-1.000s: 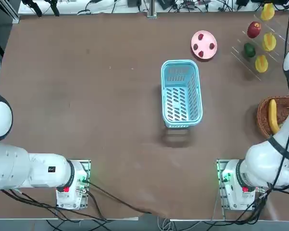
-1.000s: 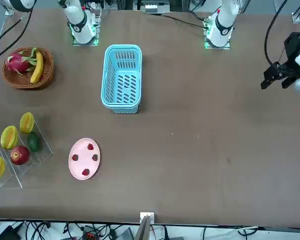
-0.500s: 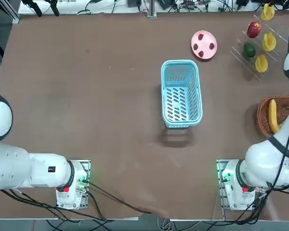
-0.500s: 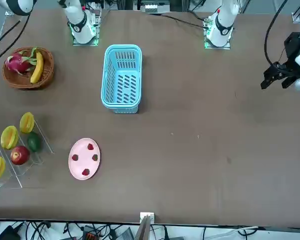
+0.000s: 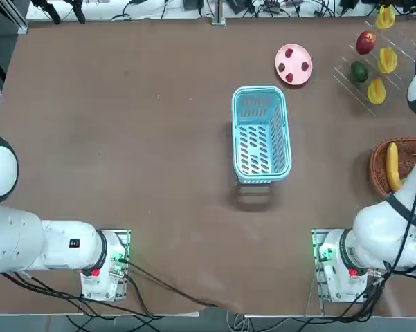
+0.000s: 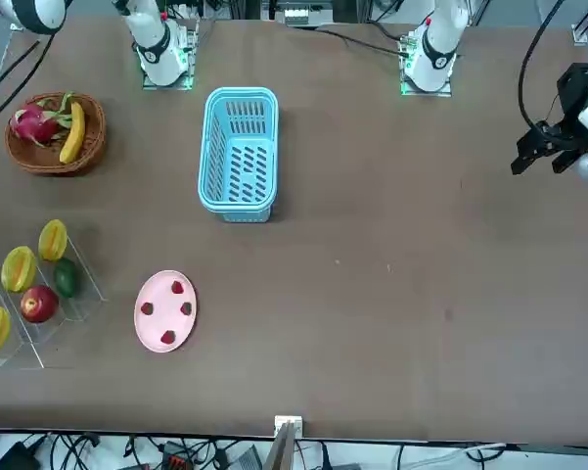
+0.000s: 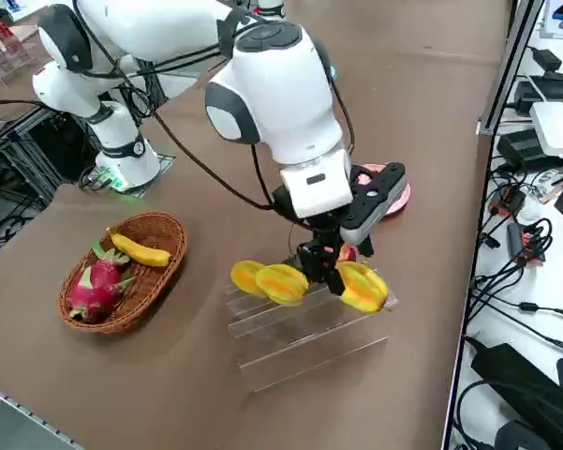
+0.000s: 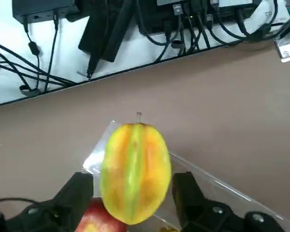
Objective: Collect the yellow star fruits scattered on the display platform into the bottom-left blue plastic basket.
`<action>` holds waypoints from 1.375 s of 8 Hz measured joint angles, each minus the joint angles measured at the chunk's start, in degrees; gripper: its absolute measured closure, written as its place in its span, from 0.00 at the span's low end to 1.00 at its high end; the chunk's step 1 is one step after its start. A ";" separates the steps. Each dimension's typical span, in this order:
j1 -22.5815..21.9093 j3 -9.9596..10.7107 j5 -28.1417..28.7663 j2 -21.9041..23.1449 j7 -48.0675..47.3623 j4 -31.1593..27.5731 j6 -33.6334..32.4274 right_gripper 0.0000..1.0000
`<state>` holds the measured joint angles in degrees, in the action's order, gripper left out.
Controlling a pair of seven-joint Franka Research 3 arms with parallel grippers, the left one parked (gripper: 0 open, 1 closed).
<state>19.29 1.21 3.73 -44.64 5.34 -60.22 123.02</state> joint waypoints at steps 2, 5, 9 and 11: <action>0.03 -0.17 0.00 -0.47 -0.02 0.00 0.99 0.00; 0.13 -0.16 0.03 -1.27 -0.08 0.01 1.47 0.03; 0.20 -0.16 2.60 -1.66 -0.34 0.01 1.41 0.40; 0.48 -0.11 3.79 -1.58 -0.50 0.25 1.23 0.76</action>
<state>19.78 1.09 7.51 -46.22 4.84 -59.97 124.25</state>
